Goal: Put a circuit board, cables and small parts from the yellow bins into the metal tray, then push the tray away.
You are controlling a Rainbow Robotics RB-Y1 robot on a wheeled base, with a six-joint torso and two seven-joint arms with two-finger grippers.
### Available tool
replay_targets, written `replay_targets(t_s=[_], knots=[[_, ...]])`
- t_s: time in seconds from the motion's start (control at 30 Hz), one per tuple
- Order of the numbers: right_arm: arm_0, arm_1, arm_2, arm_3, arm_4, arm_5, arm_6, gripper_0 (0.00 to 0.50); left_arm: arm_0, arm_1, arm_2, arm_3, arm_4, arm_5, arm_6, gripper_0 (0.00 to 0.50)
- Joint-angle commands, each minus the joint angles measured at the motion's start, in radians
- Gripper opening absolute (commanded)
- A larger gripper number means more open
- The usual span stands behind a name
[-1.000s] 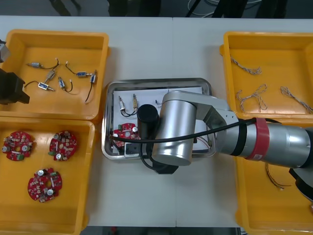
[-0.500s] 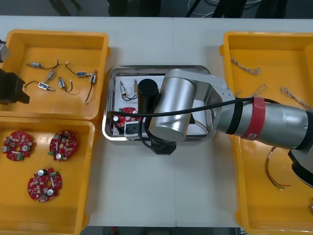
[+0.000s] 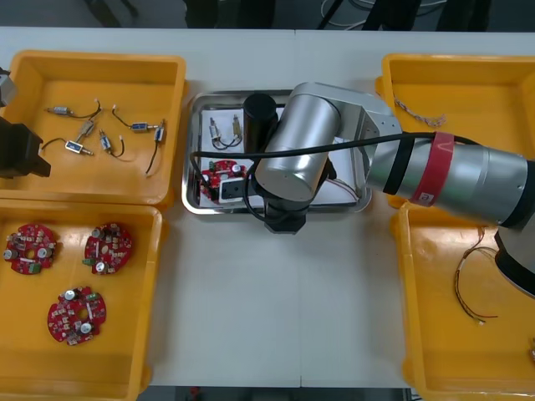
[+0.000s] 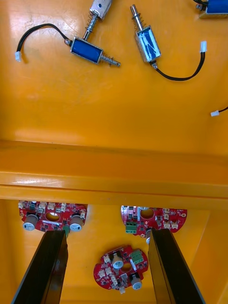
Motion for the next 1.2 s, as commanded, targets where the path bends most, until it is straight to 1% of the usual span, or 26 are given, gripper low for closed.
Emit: replay_targets(t_s=[0.03, 0.33, 0.5, 0.63, 0.9, 1.2], knots=[[-0.049, 0.014, -0.011, 0.085, -0.019, -0.018, 0.046, 0.020, 0.014, -0.009, 0.032, -0.032, -0.009, 0.007, -0.081, 0.500], [-0.086, 0.026, -0.011, 0.183, -0.043, -0.082, 0.089, 0.014, 0.014, -0.009, 0.032, -0.032, -0.009, 0.007, -0.081, 0.500], [-0.117, 0.043, -0.011, 0.233, -0.046, -0.080, 0.115, 0.009, 0.014, -0.009, 0.032, -0.032, -0.009, 0.007, -0.081, 0.500], [-0.138, 0.044, -0.011, 0.267, -0.055, -0.090, 0.140, 0.005, 0.014, -0.009, 0.032, -0.032, -0.009, 0.007, -0.081, 0.500], [-0.170, 0.049, -0.011, 0.319, -0.063, -0.116, 0.183, 0.001, 0.014, -0.009, 0.032, -0.032, -0.009, 0.007, -0.081, 0.500], [-0.189, 0.050, -0.013, 0.335, -0.059, -0.146, 0.209, 0.000, 0.014, -0.009, 0.032, -0.032, -0.009, 0.007, -0.081, 0.500]])
